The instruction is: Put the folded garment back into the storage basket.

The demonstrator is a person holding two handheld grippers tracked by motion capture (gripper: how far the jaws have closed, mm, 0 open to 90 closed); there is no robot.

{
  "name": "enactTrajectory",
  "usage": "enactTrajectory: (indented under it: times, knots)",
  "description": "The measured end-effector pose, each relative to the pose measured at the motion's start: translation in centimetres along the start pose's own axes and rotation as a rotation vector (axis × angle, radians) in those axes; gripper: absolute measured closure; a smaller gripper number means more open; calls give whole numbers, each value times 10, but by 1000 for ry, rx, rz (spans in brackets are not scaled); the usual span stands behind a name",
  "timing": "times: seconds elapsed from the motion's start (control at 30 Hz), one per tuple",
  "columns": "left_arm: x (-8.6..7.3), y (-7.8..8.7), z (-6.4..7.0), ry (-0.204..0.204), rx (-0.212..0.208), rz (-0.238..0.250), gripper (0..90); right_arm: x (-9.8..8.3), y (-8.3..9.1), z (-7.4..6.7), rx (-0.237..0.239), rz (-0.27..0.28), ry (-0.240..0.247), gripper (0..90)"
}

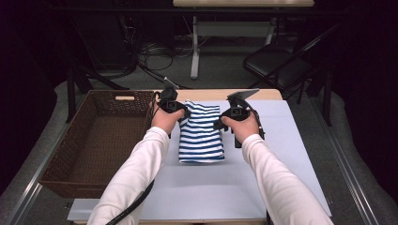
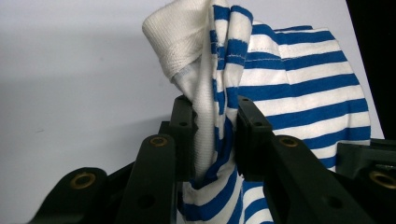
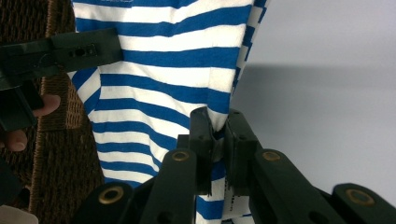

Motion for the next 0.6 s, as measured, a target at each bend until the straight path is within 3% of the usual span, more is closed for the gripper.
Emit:
enactTrajectory:
  times: [0.6]
  knots:
    - [11, 39, -17, 10, 30, 32, 723, 2, 0, -44, 34, -14, 48, 837]
Point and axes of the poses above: each handheld gripper's, and its own axes: y roughly backward along the jaws, x roughly out of its top, z roughly to its right, the point moved 2 cm from there along -y, roughly forward along the jaws, and after that the axes turned 14 degrees about z, right-handed, at the moved point
